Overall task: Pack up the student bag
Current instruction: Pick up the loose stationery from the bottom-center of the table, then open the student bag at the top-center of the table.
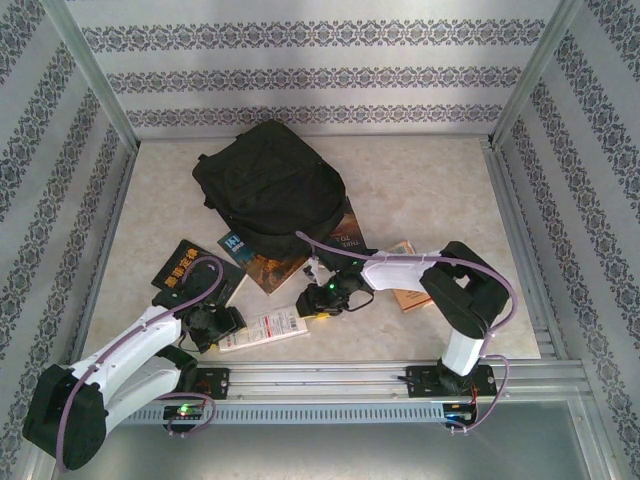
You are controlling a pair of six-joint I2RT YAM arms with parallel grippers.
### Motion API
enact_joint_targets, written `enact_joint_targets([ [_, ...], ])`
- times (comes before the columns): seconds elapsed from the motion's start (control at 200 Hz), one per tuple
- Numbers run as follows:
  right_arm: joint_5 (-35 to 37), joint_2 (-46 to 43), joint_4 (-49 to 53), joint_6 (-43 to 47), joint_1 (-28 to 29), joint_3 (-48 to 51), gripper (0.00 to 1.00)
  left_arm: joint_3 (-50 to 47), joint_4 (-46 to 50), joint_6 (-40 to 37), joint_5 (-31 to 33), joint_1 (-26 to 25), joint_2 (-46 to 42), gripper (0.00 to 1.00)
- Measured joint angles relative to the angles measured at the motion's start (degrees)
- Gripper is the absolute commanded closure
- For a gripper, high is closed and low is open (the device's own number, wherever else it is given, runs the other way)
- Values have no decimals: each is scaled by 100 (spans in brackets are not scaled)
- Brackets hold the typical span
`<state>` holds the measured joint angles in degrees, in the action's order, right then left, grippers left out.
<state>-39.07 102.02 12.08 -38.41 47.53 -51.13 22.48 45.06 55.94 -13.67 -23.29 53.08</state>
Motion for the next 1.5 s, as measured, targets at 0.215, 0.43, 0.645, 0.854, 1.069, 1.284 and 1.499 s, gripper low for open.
enact_joint_targets([
  [0.215,-660,354,-785,-321,26,-57,56,-26,2,-2,-2,0,-9,35],
  [0.43,-879,431,-1182,-636,52,0,65,-50,9,-17,-2,2,-90,36],
  [0.645,-999,299,-1213,-664,63,92,99,-35,57,-57,-13,2,-317,29],
  [0.854,-1143,-660,-1178,-664,-258,337,100,289,-57,-181,-107,-2,-601,24],
  [1.069,-990,-1829,-800,-647,-1010,564,100,1661,-28,-535,186,-2,-522,20],
  [1.284,-1003,-3082,-758,-822,-2074,804,100,2697,-105,-1598,236,0,76,20],
  [1.499,-745,-4778,-522,-1080,-3283,870,100,4463,-358,-2962,155,-2,1513,20],
])
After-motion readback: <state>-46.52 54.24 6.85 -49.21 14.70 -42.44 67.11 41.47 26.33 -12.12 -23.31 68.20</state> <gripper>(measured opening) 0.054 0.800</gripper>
